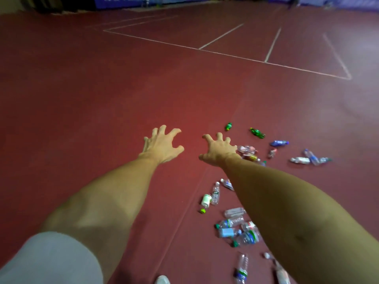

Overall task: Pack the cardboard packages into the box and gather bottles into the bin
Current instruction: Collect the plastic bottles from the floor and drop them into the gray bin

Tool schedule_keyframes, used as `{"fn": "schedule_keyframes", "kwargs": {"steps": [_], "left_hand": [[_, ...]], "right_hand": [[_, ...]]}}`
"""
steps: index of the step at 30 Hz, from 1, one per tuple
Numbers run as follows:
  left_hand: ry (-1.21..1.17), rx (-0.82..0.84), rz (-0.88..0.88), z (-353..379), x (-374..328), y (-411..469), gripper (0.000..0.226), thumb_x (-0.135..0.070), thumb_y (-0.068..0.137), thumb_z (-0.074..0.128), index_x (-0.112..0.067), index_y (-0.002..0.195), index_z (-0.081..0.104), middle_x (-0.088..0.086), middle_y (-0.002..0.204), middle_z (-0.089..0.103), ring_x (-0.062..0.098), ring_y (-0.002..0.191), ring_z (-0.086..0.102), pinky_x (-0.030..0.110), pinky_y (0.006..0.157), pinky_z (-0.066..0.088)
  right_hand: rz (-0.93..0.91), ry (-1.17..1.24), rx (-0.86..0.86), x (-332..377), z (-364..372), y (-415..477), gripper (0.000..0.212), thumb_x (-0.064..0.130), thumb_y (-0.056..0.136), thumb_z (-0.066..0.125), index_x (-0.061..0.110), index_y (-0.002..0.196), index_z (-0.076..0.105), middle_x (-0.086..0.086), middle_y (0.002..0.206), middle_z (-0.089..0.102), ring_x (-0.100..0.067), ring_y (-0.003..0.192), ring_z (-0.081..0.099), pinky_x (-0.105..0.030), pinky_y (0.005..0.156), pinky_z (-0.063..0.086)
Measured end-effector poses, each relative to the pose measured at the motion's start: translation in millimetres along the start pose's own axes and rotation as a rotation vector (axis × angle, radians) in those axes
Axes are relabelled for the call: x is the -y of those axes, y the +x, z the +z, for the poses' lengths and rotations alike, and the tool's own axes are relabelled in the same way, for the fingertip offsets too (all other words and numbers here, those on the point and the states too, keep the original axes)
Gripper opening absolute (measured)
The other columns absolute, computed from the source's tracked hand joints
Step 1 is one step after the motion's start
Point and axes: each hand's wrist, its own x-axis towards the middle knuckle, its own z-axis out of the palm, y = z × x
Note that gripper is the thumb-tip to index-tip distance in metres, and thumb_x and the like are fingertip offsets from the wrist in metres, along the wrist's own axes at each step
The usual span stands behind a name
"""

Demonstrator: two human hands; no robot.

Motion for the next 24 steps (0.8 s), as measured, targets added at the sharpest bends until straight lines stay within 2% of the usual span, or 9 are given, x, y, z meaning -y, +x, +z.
{"fn": "schedule_keyframes", "kwargs": {"steps": [5,14,19,24], "left_hand": [[-0.005,0.038,0.130,15,-33,71,0.064,-0.050,0.089,0.053,-0.042,0.149,0.032,0.010,0.161,0.018,0.033,0.147,0.016,0.062,0.113,0.025],[0.061,0.144,0.332,67,-116,174,0.065,-0.050,0.089,0.053,-0.042,0.150,0.030,0.011,0.162,0.015,0.032,0.148,0.013,0.059,0.112,0.026],[0.107,0.209,0.344,100,-156,235,0.067,-0.050,0.090,0.051,-0.041,0.151,0.026,0.012,0.163,0.013,0.033,0.148,0.013,0.061,0.113,0.024],[0.147,0.220,0.359,119,-187,288,0.066,-0.052,0.090,0.050,-0.041,0.151,0.027,0.012,0.162,0.015,0.033,0.148,0.014,0.063,0.112,0.023]], "right_hand": [[0.136,0.032,-0.033,-41,-9,44,0.077,0.055,0.087,0.062,0.042,0.152,0.023,-0.010,0.154,0.023,-0.039,0.137,0.029,-0.059,0.103,0.039],[0.305,0.083,0.007,-125,10,103,0.074,0.052,0.087,0.061,0.038,0.150,0.026,-0.011,0.156,0.021,-0.040,0.137,0.029,-0.058,0.102,0.040],[0.328,0.129,0.001,-183,20,166,0.071,0.059,0.086,0.061,0.042,0.146,0.029,-0.009,0.145,0.031,-0.040,0.131,0.034,-0.058,0.096,0.043],[0.354,0.144,0.010,-223,13,220,0.068,0.064,0.085,0.060,0.038,0.143,0.034,-0.009,0.141,0.033,-0.039,0.129,0.036,-0.055,0.093,0.042]]}}
